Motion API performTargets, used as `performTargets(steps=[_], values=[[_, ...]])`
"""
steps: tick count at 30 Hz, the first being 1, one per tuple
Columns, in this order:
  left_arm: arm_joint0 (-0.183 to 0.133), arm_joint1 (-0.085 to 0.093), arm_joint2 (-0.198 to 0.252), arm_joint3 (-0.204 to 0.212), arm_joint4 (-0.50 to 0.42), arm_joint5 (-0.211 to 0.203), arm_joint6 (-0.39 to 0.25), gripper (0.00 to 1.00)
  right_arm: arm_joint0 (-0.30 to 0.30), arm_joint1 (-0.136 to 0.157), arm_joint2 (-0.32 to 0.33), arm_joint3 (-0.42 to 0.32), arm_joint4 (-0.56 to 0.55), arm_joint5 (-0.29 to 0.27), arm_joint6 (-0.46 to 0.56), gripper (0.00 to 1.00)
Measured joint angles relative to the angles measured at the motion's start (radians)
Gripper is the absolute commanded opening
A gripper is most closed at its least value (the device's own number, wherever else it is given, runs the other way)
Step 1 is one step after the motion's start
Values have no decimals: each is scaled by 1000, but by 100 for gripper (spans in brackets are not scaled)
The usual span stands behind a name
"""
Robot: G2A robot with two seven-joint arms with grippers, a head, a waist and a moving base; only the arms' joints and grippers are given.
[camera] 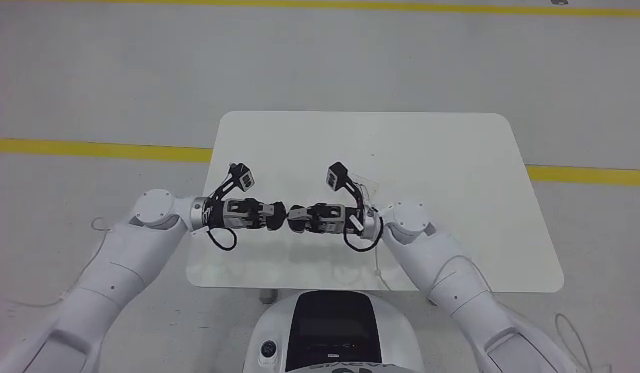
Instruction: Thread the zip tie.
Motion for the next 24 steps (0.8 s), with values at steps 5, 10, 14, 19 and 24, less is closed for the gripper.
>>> performTargets(steps=[5, 10, 14, 19, 24], values=[[1, -1, -3, 2, 2, 1, 2, 5, 5, 0, -7, 8, 5, -2, 1, 0], [3, -2, -6, 2, 5, 5, 1, 7, 8, 1, -14, 11, 8, -4, 2, 0], [4, -3, -7, 2, 8, 7, 0, 0, 9, 2, -18, 13, 12, -6, 2, 0], [5, -4, -9, 3, 11, 7, -2, 0, 10, 3, -22, 16, 15, -6, 0, 100], [8, -5, -14, 10, 8, 0, -5, 0, 8, 6, -11, 29, 34, -7, -6, 100]])
